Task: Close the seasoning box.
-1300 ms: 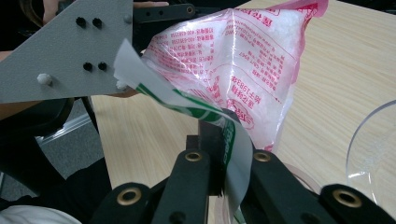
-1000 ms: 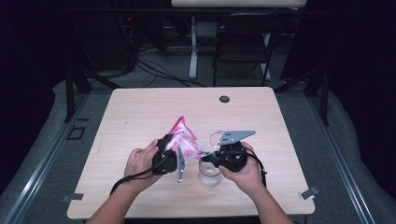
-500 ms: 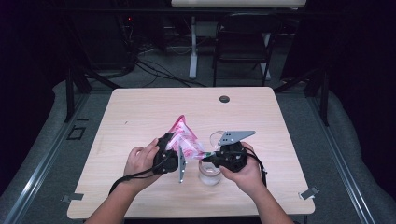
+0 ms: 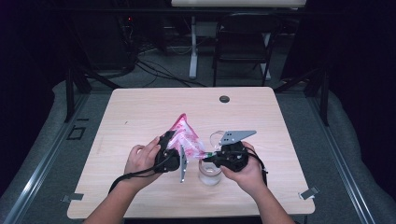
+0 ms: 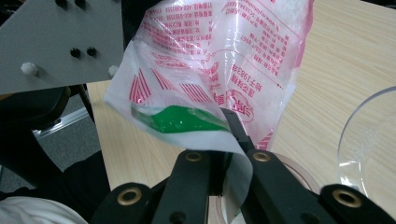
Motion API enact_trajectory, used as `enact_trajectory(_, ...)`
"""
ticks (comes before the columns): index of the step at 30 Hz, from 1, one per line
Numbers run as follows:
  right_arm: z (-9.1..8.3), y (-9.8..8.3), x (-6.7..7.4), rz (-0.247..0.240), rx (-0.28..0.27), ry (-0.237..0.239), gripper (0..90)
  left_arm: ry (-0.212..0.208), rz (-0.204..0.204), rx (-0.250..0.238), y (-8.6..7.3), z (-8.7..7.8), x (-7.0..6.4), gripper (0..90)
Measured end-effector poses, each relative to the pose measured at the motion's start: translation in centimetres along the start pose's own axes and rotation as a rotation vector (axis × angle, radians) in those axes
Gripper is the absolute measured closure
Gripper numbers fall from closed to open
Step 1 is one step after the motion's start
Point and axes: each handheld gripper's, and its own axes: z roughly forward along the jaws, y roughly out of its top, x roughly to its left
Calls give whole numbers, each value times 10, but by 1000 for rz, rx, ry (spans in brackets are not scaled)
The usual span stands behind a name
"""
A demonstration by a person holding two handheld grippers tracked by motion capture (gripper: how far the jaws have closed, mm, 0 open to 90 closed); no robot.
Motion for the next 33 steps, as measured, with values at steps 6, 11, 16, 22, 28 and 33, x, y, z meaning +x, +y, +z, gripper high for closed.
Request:
enact_trajectory(6,0,0,-1,-1,7,-5,900,9,17,0,2,0,2,639)
enact_trajectory(11,0,-1,-1,-1,13,-5,900,17,27,0,3,0,2,640)
enact_trajectory(16,0,-1,-2,1,13,-3,900,21,33,-2,5,-1,3,640)
enact_trajectory(22,0,-2,-3,0,27,-2,900,21,41,-3,5,-1,4,641)
enact_trajectory(28,1,-2,-3,0,32,-1,900,24,53,-4,5,-2,4,642)
enact_trajectory(33,2,-2,-3,6,31,2,900,27,63,-2,5,-2,4,642)
